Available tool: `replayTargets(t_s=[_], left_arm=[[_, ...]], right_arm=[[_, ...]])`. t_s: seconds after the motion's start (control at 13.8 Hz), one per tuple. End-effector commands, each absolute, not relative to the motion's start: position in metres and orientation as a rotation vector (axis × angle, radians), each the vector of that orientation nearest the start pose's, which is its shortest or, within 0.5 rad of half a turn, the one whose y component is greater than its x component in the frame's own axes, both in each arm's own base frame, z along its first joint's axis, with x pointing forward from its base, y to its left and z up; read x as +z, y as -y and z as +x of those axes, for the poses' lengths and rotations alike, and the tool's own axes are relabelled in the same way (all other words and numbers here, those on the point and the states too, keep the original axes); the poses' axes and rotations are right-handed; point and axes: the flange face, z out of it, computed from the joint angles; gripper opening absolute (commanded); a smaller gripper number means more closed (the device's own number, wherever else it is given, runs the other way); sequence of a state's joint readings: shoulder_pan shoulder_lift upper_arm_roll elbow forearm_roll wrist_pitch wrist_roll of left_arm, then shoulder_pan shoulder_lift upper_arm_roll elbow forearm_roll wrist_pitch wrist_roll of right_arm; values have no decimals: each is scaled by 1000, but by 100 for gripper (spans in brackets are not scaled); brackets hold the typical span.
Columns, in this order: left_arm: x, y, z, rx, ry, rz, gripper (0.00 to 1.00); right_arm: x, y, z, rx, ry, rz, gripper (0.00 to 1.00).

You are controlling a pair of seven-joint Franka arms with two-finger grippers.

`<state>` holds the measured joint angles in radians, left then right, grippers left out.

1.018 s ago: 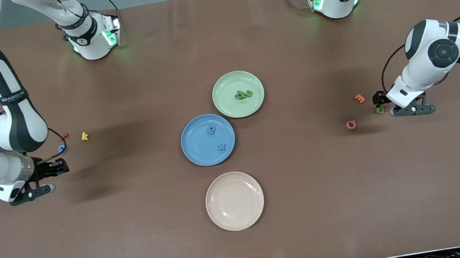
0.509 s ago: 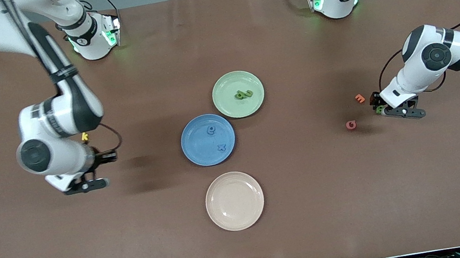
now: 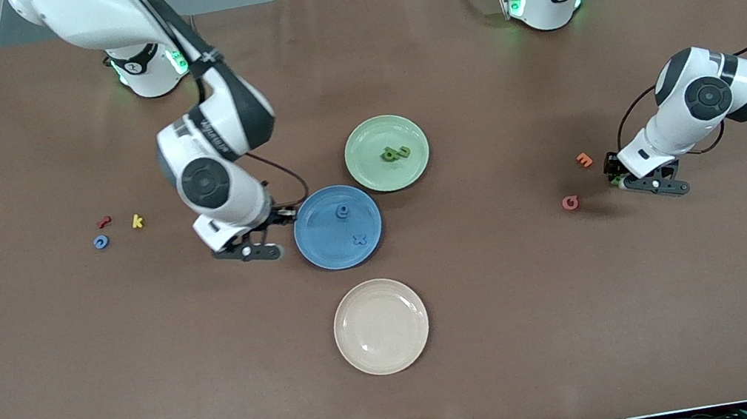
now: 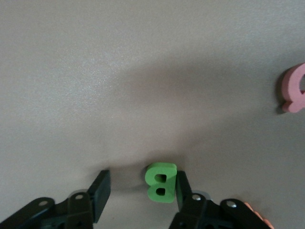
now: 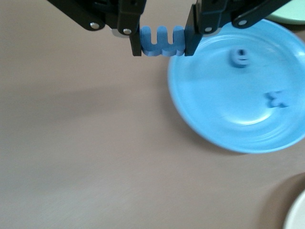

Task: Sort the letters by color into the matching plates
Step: 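Release the m on the blue plate while the left gripper lifts the B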

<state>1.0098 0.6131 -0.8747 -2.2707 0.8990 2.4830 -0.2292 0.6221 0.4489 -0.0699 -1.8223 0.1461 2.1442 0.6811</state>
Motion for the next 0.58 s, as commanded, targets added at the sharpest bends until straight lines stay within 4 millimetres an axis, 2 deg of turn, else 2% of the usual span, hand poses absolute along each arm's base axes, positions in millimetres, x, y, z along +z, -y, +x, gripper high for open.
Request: replayTargets(t_s=[0.0,0.07,0.22,0.51], left_arm=[[172,-39,516,1,-507,-3065,62],[172,-39,516,1,-507,-3065,60],[172,-41,516,3,-512,-3064,50],[171,-41,516,5,-491,-3068,13]], right_arm=[[260,-372,527,209,-444,-3087,18],[252,-381,524,186,-461,-3080,18],[236,-385,525,151,-494,-3069,17],[218,-385,526,134,-498,-3069,17]])
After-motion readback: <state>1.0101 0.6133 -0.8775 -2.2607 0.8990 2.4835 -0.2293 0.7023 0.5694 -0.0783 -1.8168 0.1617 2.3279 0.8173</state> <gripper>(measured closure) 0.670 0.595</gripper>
